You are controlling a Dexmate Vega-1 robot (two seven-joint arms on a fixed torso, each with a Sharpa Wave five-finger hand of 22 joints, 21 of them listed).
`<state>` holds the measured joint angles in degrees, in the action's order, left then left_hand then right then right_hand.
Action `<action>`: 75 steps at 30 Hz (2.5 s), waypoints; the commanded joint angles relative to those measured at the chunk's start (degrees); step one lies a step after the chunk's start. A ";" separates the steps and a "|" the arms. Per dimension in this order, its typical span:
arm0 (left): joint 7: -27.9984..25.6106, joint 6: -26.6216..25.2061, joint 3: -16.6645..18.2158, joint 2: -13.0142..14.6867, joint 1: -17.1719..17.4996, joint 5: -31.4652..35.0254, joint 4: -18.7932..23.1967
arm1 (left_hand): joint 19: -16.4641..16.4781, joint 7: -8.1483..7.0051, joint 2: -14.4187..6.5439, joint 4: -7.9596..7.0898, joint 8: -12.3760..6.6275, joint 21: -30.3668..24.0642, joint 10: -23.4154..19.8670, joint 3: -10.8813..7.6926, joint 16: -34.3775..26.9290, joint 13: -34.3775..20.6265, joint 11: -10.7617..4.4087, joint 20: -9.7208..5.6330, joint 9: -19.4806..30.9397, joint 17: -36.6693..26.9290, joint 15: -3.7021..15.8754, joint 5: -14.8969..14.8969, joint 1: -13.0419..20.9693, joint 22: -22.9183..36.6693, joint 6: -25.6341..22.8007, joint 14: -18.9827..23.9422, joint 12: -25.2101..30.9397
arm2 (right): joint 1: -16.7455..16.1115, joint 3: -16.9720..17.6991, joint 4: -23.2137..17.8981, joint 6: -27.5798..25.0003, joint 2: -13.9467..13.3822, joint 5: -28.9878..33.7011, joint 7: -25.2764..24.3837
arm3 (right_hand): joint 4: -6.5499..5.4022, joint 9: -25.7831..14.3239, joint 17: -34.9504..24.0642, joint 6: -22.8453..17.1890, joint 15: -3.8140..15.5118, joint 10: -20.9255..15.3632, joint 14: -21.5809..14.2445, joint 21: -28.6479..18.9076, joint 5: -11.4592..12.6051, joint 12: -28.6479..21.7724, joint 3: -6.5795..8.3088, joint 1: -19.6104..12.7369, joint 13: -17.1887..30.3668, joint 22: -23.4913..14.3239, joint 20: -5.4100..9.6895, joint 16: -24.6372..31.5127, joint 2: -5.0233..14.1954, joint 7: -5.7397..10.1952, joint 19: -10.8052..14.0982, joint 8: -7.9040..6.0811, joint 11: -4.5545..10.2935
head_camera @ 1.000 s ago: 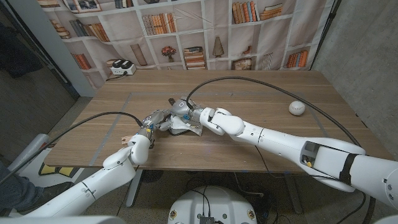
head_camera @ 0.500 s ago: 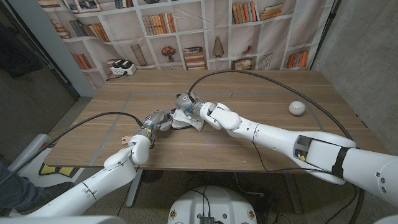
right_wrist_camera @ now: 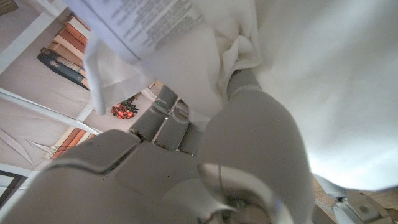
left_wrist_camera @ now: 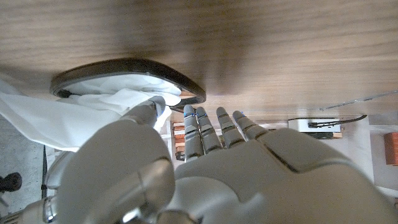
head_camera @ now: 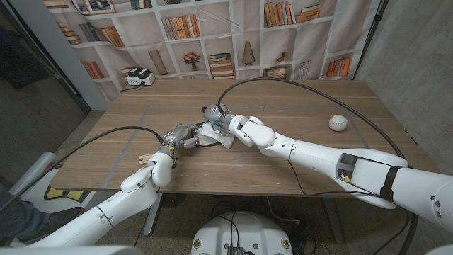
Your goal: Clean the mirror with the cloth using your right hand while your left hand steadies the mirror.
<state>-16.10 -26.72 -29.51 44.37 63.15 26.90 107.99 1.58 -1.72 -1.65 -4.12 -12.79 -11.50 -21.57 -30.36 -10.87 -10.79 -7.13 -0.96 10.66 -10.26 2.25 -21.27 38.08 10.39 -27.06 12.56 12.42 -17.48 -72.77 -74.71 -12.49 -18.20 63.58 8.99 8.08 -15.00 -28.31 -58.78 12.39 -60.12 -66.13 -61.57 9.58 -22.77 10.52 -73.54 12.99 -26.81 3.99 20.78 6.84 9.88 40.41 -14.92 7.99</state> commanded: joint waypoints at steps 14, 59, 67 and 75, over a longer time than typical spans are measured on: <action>8.42 -9.79 -6.11 0.48 -4.33 7.01 1.78 | 1.88 0.10 -0.05 -0.77 -1.21 -0.76 -5.96 -0.60 -0.77 0.00 -1.06 -0.34 -0.14 0.04 4.24 5.63 -2.09 0.01 -6.67 3.97 0.72 | -1.51 1.80 -6.17 0.09 -2.85 -1.90 0.88 | 0.06 0.02 -0.45 -2.06 1.17 -2.87 -1.07 -0.95 0.57 -0.63 0.37 0.04 7.07 0.49 8.43 0.08 0.44 1.75 -0.09 -0.18 2.47; 11.81 -10.87 -9.13 -0.09 -7.26 9.53 0.34 | 2.39 -1.16 -1.33 -0.47 -0.98 -0.58 -7.93 -2.52 -0.22 0.11 -0.55 -0.63 -0.28 0.12 4.30 9.17 -2.65 -0.04 -10.50 5.10 -0.01 | 2.40 -0.05 4.71 -7.91 1.31 -0.75 -1.64 | 0.09 0.57 -1.49 -2.53 1.16 -3.82 -1.98 -3.31 0.50 -0.19 0.64 0.47 7.81 1.19 8.38 0.38 0.17 1.80 -0.58 0.03 2.55; 11.69 -10.31 -8.76 -0.43 -7.53 8.78 -0.32 | 2.55 -1.11 -1.43 -0.33 -0.79 -0.60 -7.94 -2.80 -0.22 0.12 -0.53 -0.84 -0.28 0.13 4.19 9.48 -2.64 -0.05 -10.56 5.38 -0.17 | 1.03 -0.31 -0.79 -9.62 -2.48 -0.55 1.74 | 0.15 0.66 -1.67 -2.58 1.19 -4.10 -2.11 -3.60 0.51 -0.06 0.73 0.48 7.77 1.39 8.39 0.42 0.13 1.79 -0.69 0.07 2.54; 11.93 -8.48 -8.86 -0.99 -8.33 7.60 -1.65 | 2.83 -0.82 -1.47 -0.15 -0.56 -0.65 -8.10 -3.11 -0.25 0.13 -0.56 -0.86 -0.29 0.14 4.09 9.80 -2.65 -0.06 -10.59 5.76 -0.29 | -1.78 0.33 -9.53 -8.48 -7.37 1.87 3.66 | 0.18 0.72 -1.76 -2.66 1.17 -4.27 -2.00 -3.65 0.52 0.07 0.84 0.52 7.75 1.65 8.35 0.33 0.11 1.78 -0.88 0.08 2.53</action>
<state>-4.38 -36.84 -38.45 44.06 55.65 35.85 107.80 3.78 -3.20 -3.30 -4.43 -13.02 -11.95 -29.13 -33.00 -11.21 -10.49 -7.71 -1.94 10.13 -10.14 2.34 -11.52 35.53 10.40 -34.81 17.71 11.68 -16.56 -72.96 -75.62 -20.82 -20.48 63.58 9.87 8.29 -14.14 -29.96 -59.37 13.44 -61.00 -67.39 -65.15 9.75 -22.53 10.77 -72.85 13.08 -25.23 4.00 21.04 6.46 10.05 39.96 -14.40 7.59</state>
